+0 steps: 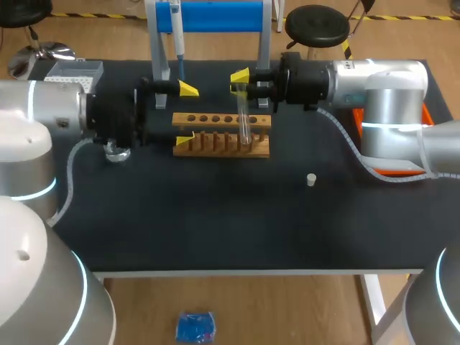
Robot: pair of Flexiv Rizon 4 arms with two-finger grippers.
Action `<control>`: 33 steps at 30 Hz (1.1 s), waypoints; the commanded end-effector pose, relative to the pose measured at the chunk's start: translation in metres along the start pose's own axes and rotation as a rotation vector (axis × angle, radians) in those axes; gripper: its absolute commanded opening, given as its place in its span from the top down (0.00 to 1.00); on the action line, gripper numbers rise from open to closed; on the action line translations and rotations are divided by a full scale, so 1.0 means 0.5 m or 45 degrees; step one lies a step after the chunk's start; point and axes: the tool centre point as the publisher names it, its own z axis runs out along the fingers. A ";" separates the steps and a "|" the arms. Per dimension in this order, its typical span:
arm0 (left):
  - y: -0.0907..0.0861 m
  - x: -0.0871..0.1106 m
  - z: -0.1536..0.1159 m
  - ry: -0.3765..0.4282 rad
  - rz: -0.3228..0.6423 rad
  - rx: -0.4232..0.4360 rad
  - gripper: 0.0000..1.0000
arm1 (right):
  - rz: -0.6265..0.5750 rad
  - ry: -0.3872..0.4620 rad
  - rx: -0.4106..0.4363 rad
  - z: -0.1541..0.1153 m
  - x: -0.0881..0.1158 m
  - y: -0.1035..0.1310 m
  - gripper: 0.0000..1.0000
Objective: Invert the test tube, pick up the pipette, mount the tip to pipette, aspirate from beaker and dispense into the tube, eject the tip, return the pipette, and cap with the stopper.
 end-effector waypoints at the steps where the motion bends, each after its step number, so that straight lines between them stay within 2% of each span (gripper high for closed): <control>1: -0.001 0.009 0.017 -0.062 0.157 -0.056 0.00 | -0.001 -0.002 -0.001 0.000 0.001 -0.001 1.00; 2: 0.000 0.008 0.016 -0.117 0.154 -0.038 0.00 | -0.001 -0.002 -0.001 0.000 0.001 -0.001 1.00; 4: 0.001 0.005 0.016 -0.114 0.160 -0.044 0.00 | -0.001 -0.002 -0.001 0.000 0.001 -0.001 1.00; 6: 0.002 0.002 0.020 -0.153 0.157 -0.012 0.00 | -0.001 -0.002 -0.001 0.000 0.001 -0.001 1.00; 20: -0.033 -0.030 0.077 -0.084 0.218 0.099 0.00 | -0.001 -0.002 -0.001 0.000 0.001 -0.001 1.00; 28: -0.048 -0.037 0.118 -0.122 0.218 0.168 0.00 | -0.001 -0.002 -0.001 0.000 0.001 -0.001 1.00; 33: -0.058 -0.039 0.145 -0.112 0.202 0.164 0.00 | -0.001 -0.002 -0.001 0.000 0.001 -0.001 1.00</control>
